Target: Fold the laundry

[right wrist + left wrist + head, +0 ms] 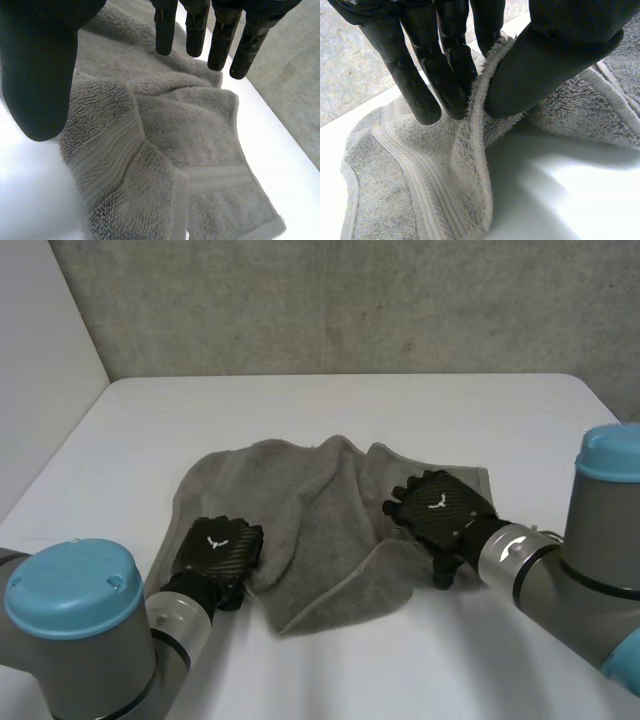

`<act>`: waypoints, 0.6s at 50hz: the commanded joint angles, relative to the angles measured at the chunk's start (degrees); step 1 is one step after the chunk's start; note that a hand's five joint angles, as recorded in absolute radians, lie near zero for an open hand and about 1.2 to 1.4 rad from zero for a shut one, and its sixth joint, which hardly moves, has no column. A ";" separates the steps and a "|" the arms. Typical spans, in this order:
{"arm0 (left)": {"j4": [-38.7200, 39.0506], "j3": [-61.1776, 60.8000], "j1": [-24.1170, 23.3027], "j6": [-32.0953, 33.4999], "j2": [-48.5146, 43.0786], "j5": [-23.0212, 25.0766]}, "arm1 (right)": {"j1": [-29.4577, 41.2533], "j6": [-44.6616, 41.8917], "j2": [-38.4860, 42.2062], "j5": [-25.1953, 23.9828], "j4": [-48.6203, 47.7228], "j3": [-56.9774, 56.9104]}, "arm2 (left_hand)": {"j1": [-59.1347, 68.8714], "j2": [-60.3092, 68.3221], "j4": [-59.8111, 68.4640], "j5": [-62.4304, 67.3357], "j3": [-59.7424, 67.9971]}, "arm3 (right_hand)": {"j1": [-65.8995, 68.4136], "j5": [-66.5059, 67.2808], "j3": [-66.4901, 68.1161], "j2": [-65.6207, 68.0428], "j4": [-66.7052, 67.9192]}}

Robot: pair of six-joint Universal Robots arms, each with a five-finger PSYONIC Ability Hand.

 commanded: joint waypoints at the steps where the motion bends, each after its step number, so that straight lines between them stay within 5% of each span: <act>1: -0.50 -0.04 0.57 -0.06 3.67 0.00 | -2.49 10.08 -3.97 0.07 2.04 -0.21 | -10.98 -12.87 -12.93 -12.58 -12.93 | -0.29 -0.42 -0.56 -2.08 -1.21; 5: -2.16 -0.12 0.57 0.11 5.08 0.09 | -3.72 17.88 -5.63 -0.19 2.92 -0.47 | -33.89 -35.79 -35.84 -35.50 -35.84 | 0.38 0.25 0.11 -1.41 -0.54; 8: -3.74 -0.12 0.66 0.02 5.70 0.09 | -4.77 20.79 -5.90 -0.20 3.36 -0.56 | -38.82 -40.71 -40.77 -40.42 -40.77 | 0.88 0.76 0.61 -0.90 -0.03; 17: -6.04 -0.30 2.60 -0.06 7.11 0.09 | -7.06 22.21 -4.76 -0.28 8.46 -4.95 | -43.55 -45.44 -45.50 -45.15 -45.50 | 2.57 2.44 2.30 0.78 1.65; 30: -6.12 -2.32 8.48 -0.59 11.50 4.57 | -5.39 21.42 11.50 -4.59 24.28 -23.32 | -44.22 -46.11 -46.17 -45.82 -46.17 | 9.30 9.17 9.03 7.51 8.38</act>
